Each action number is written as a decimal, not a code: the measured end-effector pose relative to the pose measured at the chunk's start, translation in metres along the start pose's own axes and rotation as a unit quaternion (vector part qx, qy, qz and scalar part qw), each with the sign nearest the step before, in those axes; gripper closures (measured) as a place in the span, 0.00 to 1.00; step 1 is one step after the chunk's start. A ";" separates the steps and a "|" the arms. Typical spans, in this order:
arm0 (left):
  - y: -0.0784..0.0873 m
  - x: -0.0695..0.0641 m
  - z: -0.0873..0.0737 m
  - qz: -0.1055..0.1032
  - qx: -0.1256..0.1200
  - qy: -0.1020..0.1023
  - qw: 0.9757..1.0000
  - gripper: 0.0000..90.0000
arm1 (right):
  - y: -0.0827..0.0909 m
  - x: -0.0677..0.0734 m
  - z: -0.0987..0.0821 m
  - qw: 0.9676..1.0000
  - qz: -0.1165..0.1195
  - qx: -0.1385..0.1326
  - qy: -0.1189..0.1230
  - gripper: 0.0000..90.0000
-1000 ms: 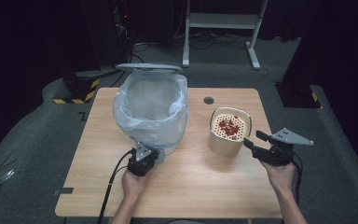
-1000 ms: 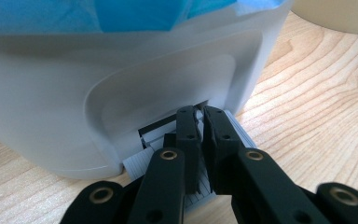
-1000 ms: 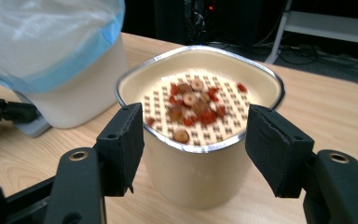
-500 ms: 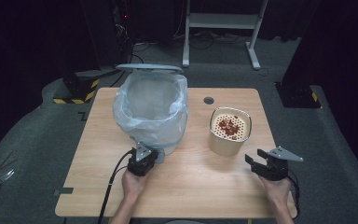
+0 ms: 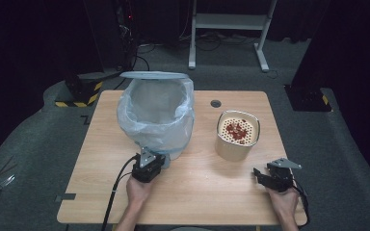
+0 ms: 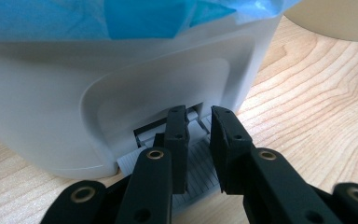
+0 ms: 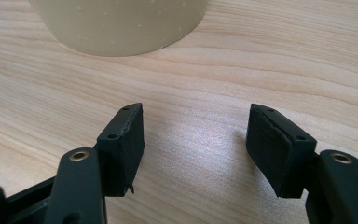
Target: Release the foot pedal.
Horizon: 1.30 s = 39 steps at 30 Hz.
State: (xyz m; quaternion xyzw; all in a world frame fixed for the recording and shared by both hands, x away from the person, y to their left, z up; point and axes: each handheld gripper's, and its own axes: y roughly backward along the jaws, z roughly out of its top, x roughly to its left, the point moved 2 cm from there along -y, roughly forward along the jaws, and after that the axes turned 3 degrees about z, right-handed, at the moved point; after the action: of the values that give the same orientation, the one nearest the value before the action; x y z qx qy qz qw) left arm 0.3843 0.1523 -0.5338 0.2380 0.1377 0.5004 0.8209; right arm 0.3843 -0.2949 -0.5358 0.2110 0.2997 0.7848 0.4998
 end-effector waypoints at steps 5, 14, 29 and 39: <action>0.000 -0.001 0.000 -0.002 0.000 0.000 1.000 0.83 | 0.000 0.000 0.000 1.000 0.000 0.001 0.002 0.40; 0.010 -0.005 0.003 -0.006 -0.010 0.000 1.000 0.59 | -0.001 0.000 0.000 1.000 0.001 0.002 0.002 0.38; 0.042 0.010 -0.007 0.000 -0.021 0.026 0.999 0.51 | -0.001 0.000 0.001 1.000 0.001 0.002 0.002 0.37; 0.049 0.027 -0.020 0.019 -0.004 0.051 0.998 0.50 | -0.001 0.000 0.001 1.000 0.000 0.002 0.003 0.37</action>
State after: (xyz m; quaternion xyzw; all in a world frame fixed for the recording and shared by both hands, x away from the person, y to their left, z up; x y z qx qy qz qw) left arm 0.3507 0.2004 -0.5249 0.2111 0.1730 0.5280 0.8042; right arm 0.3860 -0.2946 -0.5362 0.2099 0.3029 0.7849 0.4980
